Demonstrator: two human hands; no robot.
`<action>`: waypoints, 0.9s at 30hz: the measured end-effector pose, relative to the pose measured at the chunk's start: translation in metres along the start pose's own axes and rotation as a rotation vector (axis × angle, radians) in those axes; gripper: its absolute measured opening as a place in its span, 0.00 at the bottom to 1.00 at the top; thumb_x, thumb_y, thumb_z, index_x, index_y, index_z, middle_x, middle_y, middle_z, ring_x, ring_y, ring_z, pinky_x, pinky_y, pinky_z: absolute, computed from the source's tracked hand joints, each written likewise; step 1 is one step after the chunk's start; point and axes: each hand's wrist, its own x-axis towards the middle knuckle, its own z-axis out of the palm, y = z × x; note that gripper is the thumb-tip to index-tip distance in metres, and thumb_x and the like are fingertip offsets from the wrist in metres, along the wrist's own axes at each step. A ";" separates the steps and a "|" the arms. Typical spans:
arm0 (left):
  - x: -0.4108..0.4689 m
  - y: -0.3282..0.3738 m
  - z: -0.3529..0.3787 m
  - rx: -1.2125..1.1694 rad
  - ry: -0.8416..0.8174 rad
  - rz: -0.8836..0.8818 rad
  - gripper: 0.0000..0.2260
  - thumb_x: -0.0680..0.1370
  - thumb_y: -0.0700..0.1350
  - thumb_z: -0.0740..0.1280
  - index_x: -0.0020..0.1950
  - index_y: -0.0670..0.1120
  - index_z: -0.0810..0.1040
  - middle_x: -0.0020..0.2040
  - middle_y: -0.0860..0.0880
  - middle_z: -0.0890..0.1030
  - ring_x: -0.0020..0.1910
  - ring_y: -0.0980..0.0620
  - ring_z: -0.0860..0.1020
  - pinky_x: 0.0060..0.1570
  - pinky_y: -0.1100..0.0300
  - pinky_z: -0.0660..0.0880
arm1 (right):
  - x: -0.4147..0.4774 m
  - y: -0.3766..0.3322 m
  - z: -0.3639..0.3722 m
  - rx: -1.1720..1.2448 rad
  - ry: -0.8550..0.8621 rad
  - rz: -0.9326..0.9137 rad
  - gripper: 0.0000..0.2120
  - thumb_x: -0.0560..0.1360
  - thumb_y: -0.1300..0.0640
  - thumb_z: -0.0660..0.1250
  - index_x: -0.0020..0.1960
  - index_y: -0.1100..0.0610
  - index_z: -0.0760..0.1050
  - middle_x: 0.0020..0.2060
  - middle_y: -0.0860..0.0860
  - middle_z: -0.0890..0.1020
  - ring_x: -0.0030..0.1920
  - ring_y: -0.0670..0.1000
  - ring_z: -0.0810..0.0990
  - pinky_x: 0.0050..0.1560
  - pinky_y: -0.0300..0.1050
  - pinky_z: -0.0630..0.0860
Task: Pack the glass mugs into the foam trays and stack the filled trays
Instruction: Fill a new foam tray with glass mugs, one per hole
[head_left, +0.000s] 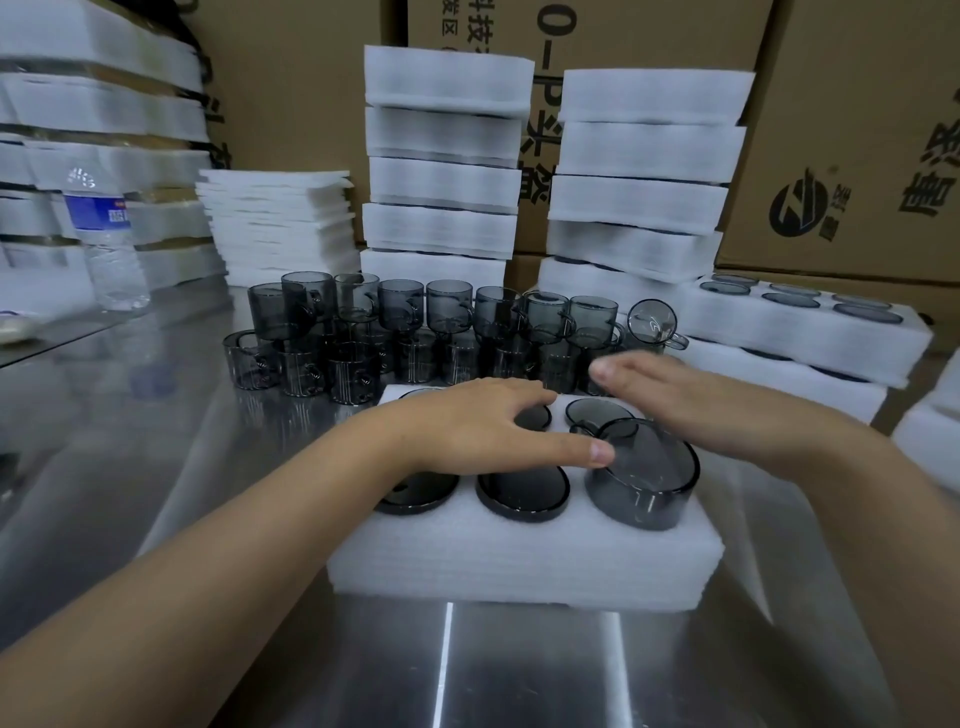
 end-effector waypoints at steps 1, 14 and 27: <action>0.000 0.001 0.000 -0.004 0.000 0.004 0.49 0.59 0.77 0.58 0.76 0.55 0.59 0.76 0.58 0.59 0.74 0.59 0.59 0.68 0.60 0.57 | 0.001 0.002 0.001 -0.027 -0.064 0.047 0.40 0.59 0.24 0.51 0.67 0.40 0.67 0.68 0.38 0.68 0.64 0.39 0.67 0.65 0.41 0.64; 0.003 0.000 -0.001 -0.078 -0.028 -0.037 0.42 0.66 0.68 0.70 0.75 0.56 0.60 0.76 0.59 0.60 0.73 0.58 0.62 0.67 0.62 0.59 | 0.015 0.020 0.016 -0.272 -0.107 0.162 0.37 0.72 0.29 0.49 0.77 0.41 0.46 0.77 0.43 0.46 0.77 0.51 0.51 0.74 0.52 0.53; 0.008 0.002 -0.001 0.175 -0.075 -0.033 0.43 0.69 0.70 0.64 0.78 0.57 0.51 0.79 0.57 0.49 0.77 0.54 0.48 0.74 0.54 0.47 | 0.010 0.020 0.034 -0.677 0.109 0.076 0.28 0.79 0.38 0.44 0.77 0.44 0.47 0.75 0.48 0.56 0.69 0.54 0.66 0.58 0.48 0.67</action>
